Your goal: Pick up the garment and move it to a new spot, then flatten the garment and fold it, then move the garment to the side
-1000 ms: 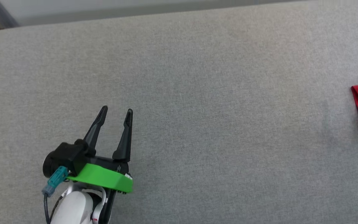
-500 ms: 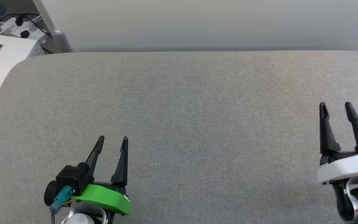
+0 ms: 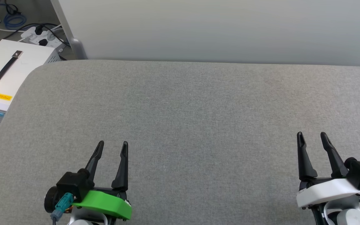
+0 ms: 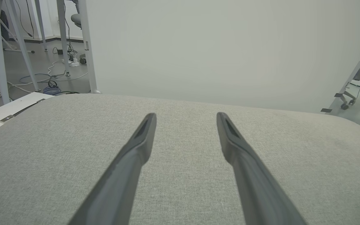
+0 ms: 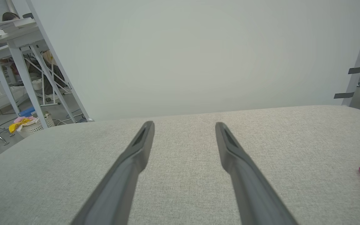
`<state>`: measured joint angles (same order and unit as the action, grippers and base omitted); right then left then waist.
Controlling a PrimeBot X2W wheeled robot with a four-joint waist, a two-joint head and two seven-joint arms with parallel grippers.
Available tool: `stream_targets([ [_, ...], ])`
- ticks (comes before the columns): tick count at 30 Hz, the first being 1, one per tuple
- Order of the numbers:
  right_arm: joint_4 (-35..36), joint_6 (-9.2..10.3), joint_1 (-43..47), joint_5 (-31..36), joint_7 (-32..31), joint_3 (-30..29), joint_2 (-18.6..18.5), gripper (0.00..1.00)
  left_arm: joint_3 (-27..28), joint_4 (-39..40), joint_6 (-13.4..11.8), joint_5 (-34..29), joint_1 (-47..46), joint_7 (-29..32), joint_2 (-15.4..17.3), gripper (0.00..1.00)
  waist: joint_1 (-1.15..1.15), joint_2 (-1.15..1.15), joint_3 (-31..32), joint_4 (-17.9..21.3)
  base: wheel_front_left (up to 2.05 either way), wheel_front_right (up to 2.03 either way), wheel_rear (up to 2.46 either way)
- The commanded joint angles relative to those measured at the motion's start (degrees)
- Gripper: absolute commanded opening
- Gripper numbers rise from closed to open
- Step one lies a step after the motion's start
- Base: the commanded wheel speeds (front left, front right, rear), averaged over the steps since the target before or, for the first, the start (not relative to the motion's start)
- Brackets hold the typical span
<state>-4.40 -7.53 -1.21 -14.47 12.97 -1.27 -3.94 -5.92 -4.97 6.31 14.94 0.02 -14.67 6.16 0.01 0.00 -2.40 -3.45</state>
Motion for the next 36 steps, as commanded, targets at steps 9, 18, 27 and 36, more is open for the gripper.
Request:
stream_targets([
  [9,-1.19,0.04,0.96,0.73,1.18,0.75,0.47,1.0,1.35,-0.53,0.95,-1.61,1.34,-0.32,-1.49,1.0,-0.01,0.0,0.53,0.01,0.0,0.0,0.0],
  [18,-1.22,0.04,0.88,0.68,1.49,0.95,0.68,1.0,1.69,-0.96,1.14,-2.09,1.33,-0.32,-1.85,1.0,-0.01,0.0,0.61,0.13,0.0,0.0,0.0],
  [27,-0.99,0.04,0.94,0.64,1.66,1.06,0.79,1.0,1.2,-0.95,1.16,-1.82,1.4,-0.32,-1.75,1.0,-0.01,0.0,0.48,0.23,0.0,0.0,0.0],
  [36,-1.04,0.0,0.12,0.39,1.37,1.09,0.73,0.0,0.92,-0.94,0.99,-1.65,0.5,0.12,-1.57,0.0,-0.01,0.0,0.32,0.18,0.0,0.0,0.0],
])
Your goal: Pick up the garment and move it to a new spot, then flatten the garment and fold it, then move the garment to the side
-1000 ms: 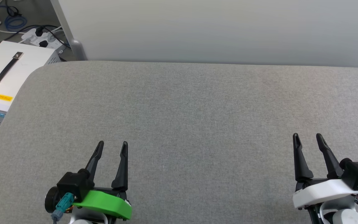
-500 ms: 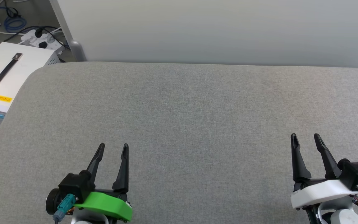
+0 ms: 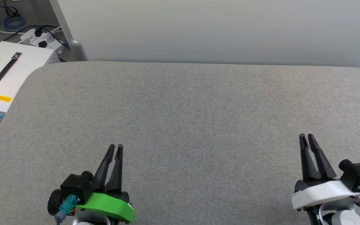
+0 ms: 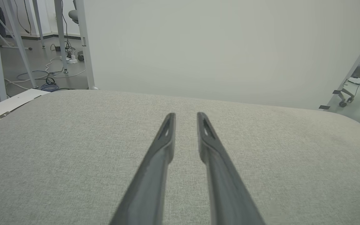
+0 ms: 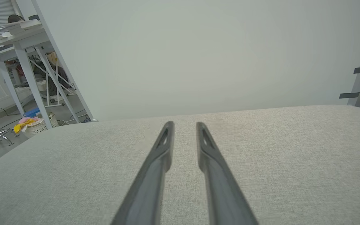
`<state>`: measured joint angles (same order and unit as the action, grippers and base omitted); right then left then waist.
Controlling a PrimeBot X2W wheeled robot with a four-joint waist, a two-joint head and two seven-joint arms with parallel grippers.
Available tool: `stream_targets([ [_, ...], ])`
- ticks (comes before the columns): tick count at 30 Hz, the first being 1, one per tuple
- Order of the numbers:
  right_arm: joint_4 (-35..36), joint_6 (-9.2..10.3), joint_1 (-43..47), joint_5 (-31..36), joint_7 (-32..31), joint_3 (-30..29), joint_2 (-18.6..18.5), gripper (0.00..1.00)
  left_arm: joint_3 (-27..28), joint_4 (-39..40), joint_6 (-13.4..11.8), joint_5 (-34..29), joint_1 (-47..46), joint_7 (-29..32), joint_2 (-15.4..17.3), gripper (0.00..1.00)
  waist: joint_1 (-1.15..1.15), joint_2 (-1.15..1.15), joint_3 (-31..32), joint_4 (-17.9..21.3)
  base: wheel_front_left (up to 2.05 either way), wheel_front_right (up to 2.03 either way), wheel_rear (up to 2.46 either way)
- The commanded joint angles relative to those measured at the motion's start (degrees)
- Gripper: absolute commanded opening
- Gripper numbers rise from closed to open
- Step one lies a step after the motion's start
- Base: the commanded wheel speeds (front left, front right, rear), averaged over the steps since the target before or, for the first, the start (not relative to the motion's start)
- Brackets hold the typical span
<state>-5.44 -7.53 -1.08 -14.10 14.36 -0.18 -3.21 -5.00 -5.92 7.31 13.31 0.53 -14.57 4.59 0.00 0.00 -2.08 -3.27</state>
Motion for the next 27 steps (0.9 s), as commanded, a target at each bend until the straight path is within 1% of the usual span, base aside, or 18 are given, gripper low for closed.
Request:
stream_targets([
  [1,0.01,0.0,0.0,0.03,-0.03,0.0,0.0,0.0,0.01,0.01,-0.02,-0.03,0.0,0.03,0.0,0.0,0.0,0.0,0.0,0.01,0.0,0.0,0.0],
  [27,1.11,0.01,0.22,2.88,-2.93,0.02,0.07,0.0,1.02,1.21,-1.49,-2.72,-0.11,2.98,-0.35,0.0,0.0,0.0,0.42,0.67,0.0,0.0,0.0],
])
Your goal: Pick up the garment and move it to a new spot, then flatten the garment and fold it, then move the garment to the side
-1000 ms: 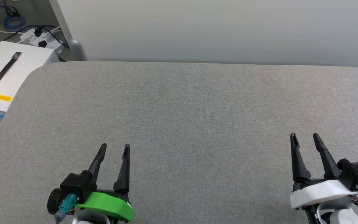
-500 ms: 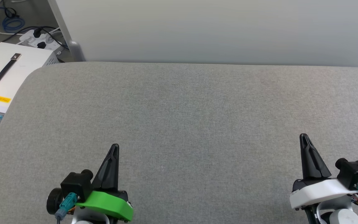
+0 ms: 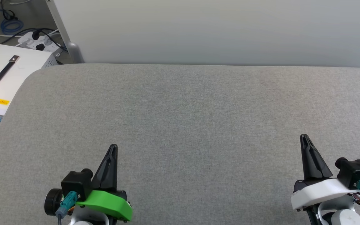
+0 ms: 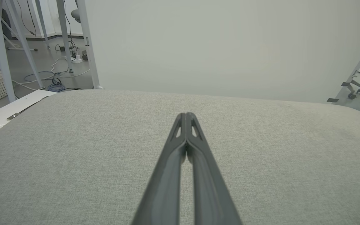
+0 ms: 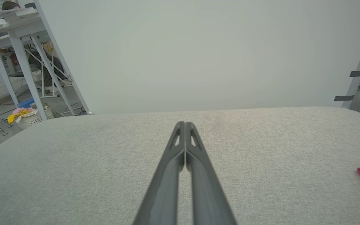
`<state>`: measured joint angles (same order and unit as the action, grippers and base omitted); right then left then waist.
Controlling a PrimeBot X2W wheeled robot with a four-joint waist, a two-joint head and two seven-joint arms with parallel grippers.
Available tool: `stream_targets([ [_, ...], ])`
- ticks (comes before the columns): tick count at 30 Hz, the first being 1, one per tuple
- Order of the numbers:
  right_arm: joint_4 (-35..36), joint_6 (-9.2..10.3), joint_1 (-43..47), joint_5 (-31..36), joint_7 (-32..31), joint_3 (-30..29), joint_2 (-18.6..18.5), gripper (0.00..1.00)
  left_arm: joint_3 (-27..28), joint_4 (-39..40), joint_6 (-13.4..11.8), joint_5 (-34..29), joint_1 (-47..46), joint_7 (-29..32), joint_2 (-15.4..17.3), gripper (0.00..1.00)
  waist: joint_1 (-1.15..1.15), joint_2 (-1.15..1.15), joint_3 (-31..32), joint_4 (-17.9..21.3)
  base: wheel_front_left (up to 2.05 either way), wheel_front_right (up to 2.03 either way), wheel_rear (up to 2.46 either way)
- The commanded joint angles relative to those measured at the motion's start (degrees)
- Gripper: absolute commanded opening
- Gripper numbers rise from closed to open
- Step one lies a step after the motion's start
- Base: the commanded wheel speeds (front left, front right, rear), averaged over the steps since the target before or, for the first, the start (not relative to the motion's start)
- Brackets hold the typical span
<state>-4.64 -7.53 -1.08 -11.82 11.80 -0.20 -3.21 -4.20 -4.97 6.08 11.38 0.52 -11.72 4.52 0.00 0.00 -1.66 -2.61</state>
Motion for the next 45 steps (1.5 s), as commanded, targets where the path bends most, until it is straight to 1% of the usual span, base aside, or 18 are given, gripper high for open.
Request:
stream_targets([
  [1,0.36,0.01,0.23,0.72,-0.5,0.04,0.07,0.0,0.26,0.32,-0.33,-0.9,-0.11,0.25,-0.3,0.0,0.0,0.0,0.03,0.04,0.0,0.0,0.0],
  [45,2.24,0.02,0.61,5.6,-5.48,0.11,0.19,0.0,2.0,2.37,-2.86,-5.51,-0.29,5.3,-0.89,0.0,0.0,0.0,0.75,1.17,0.0,0.0,0.0],
])
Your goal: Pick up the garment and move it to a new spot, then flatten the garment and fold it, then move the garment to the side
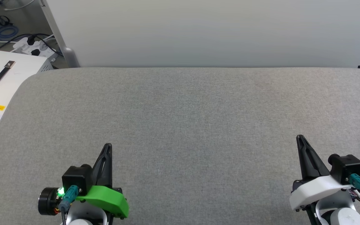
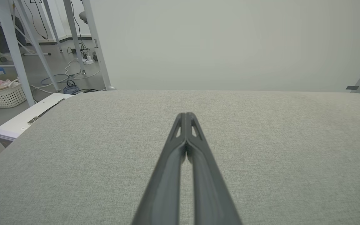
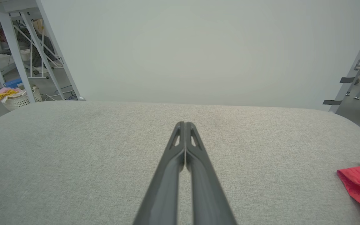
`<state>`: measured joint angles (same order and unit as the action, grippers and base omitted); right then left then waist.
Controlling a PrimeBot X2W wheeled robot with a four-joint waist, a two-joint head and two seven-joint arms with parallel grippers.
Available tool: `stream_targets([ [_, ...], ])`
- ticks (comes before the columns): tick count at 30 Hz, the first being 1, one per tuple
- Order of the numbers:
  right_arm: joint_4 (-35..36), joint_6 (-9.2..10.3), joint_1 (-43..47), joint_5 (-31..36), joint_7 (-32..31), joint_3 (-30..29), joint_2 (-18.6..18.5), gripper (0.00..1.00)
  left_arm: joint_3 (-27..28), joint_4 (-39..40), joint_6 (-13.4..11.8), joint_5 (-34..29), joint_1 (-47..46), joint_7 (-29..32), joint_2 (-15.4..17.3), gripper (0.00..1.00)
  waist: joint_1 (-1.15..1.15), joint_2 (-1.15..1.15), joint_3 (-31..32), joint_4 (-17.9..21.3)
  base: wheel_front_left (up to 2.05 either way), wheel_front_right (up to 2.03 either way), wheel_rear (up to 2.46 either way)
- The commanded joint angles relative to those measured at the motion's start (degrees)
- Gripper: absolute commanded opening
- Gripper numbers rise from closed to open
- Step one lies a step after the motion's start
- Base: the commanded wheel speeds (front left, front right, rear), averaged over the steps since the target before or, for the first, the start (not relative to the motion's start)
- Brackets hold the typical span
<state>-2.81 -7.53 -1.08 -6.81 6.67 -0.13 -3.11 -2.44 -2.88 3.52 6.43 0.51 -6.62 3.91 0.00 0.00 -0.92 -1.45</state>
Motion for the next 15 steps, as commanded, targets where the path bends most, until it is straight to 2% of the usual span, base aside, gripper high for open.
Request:
stream_targets([
  [1,0.46,0.02,0.61,0.72,-0.47,0.04,0.09,0.0,0.28,0.33,-0.36,-0.69,-0.28,0.33,-0.29,0.0,0.0,0.0,0.03,0.04,0.0,0.0,0.0],
  [15,1.06,0.03,0.73,2.27,-2.05,0.06,0.13,0.0,0.83,0.98,-1.17,-2.15,-0.34,1.93,-0.48,0.0,0.0,0.0,0.26,0.4,0.0,0.0,0.0],
])
